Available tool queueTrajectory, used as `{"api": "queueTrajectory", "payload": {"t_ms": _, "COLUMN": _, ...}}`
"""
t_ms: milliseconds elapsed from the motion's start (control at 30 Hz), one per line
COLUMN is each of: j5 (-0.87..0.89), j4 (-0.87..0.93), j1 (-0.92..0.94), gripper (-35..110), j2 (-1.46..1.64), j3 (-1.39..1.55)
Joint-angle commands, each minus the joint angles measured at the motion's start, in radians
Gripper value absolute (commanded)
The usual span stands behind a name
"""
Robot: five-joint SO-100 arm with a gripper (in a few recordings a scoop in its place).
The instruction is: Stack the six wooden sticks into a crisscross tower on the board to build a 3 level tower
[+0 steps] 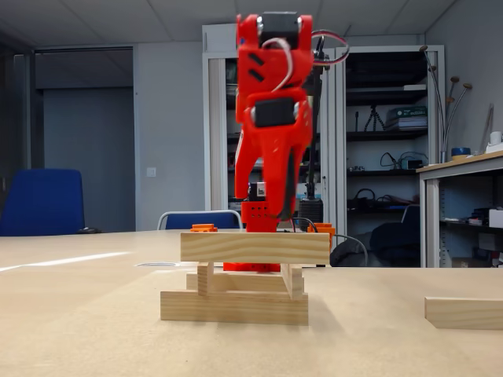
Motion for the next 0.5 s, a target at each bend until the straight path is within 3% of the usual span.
{"api": "queueTrajectory", "payload": {"t_ms": 0, "j5": 0.063, "j4": 0.006, "j1": -0.058, "gripper": 22, "j2": 0.112, "j3": 0.029}}
{"api": "queueTrajectory", "payload": {"t_ms": 467, "j5": 0.341, "j4": -0.187, "j1": -0.344, "gripper": 20, "j2": -0.017, "j3": 0.031}}
